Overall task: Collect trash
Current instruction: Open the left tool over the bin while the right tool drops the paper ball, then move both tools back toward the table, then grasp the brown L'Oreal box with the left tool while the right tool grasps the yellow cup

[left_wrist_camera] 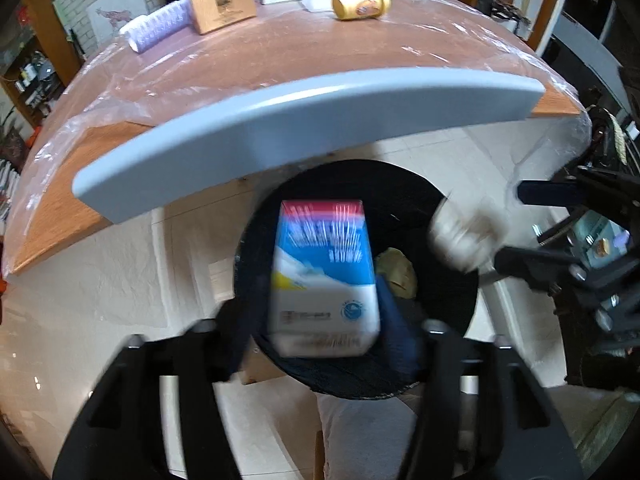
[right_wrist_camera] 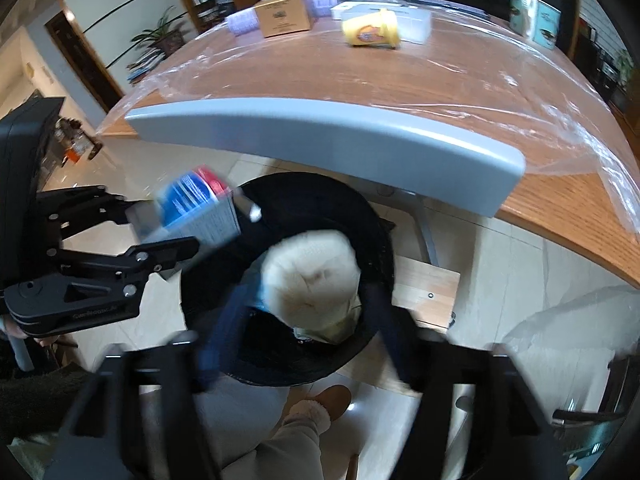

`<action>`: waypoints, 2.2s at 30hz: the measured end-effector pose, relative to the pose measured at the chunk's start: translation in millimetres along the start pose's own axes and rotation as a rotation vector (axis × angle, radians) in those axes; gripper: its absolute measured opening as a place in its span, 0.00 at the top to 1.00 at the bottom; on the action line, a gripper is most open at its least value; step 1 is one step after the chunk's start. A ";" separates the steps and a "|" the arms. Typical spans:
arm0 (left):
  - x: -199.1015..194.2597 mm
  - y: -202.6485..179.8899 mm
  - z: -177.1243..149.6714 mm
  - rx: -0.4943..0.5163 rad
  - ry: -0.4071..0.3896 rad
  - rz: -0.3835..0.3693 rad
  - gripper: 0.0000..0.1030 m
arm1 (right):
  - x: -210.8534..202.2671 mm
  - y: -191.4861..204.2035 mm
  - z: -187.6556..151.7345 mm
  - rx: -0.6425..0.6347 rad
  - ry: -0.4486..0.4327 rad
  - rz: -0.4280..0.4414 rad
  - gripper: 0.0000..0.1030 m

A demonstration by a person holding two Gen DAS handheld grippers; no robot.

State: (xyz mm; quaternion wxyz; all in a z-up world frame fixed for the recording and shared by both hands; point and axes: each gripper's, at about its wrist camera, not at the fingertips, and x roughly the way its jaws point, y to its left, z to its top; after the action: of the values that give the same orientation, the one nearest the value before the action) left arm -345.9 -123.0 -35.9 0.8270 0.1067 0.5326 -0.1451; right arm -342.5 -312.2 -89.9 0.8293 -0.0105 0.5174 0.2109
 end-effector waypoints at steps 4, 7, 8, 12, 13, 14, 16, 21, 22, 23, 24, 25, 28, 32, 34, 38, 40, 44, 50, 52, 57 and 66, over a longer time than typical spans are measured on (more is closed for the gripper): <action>-2.1 4.8 0.3 -0.028 -0.010 -0.009 0.33 | -3.5 -0.3 0.4 0.001 -0.005 -0.011 0.27; -5.2 6.1 -0.8 -0.026 -0.016 -0.001 0.29 | -6.9 0.1 0.4 0.008 -0.010 -0.009 0.23; -7.9 4.4 0.9 -0.026 -0.023 0.002 0.26 | -9.0 0.7 0.6 0.009 -0.013 -0.009 0.21; -18.1 10.5 -3.2 -0.042 -0.054 -0.007 0.19 | -21.1 3.0 0.6 -0.004 -0.040 -0.013 0.15; -21.3 12.5 -3.3 -0.052 -0.060 -0.019 0.19 | -25.7 4.6 0.8 -0.010 -0.051 -0.013 0.15; -25.0 14.1 -2.0 -0.062 -0.066 -0.032 0.19 | -30.7 5.6 0.9 -0.018 -0.063 -0.014 0.15; -33.3 15.6 -0.3 -0.079 -0.083 -0.055 0.19 | -44.5 8.8 2.3 -0.041 -0.101 -0.023 0.14; -65.8 20.1 7.4 -0.090 -0.166 -0.076 0.14 | -73.4 14.3 12.8 -0.087 -0.197 -0.082 0.09; -71.5 21.0 10.6 -0.092 -0.185 -0.075 0.11 | -76.7 14.0 15.6 -0.090 -0.209 -0.092 0.08; -76.2 20.9 11.8 -0.094 -0.199 -0.072 0.10 | -78.9 13.6 17.9 -0.093 -0.221 -0.101 0.07; -82.2 23.0 16.5 -0.097 -0.220 -0.066 0.08 | -82.0 13.4 21.9 -0.095 -0.240 -0.116 0.04; -86.3 24.8 21.3 -0.101 -0.233 -0.060 0.06 | -83.9 12.3 25.6 -0.096 -0.257 -0.130 0.04; -92.6 33.3 37.0 -0.119 -0.272 -0.039 0.06 | -83.3 10.1 39.4 -0.096 -0.280 -0.155 0.04; -90.4 44.7 61.6 -0.150 -0.290 -0.015 0.06 | -75.8 6.5 58.0 -0.067 -0.279 -0.151 0.04; -88.0 50.4 73.8 -0.157 -0.294 -0.001 0.06 | -70.0 5.2 65.1 -0.053 -0.271 -0.149 0.04; -79.3 59.9 97.4 -0.147 -0.289 0.014 0.06 | -54.4 0.0 84.1 -0.027 -0.249 -0.152 0.04; -72.4 62.6 108.8 -0.136 -0.279 0.028 0.06 | -47.4 -1.6 91.9 -0.020 -0.241 -0.157 0.04; -57.5 70.0 130.1 -0.133 -0.258 0.030 0.06 | -34.6 -2.7 107.3 -0.019 -0.226 -0.174 0.04; -36.8 80.3 156.7 -0.146 -0.229 0.031 0.06 | -19.1 -4.7 126.7 -0.014 -0.205 -0.177 0.04; -29.5 83.4 166.3 -0.155 -0.217 0.033 0.06 | -13.9 -5.9 133.3 -0.009 -0.197 -0.172 0.04; -13.3 92.3 185.3 -0.181 -0.190 0.021 0.06 | -2.1 -8.8 146.4 -0.003 -0.176 -0.167 0.04; 9.4 94.4 208.8 -0.182 -0.166 0.037 0.06 | 15.1 -16.7 161.6 0.025 -0.148 -0.154 0.04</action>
State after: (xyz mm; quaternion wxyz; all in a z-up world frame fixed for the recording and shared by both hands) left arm -131.4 -105.1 43.2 0.8769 0.0287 0.4713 -0.0895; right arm -192.8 -284.2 -31.3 0.8789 -0.0240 0.4552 0.1403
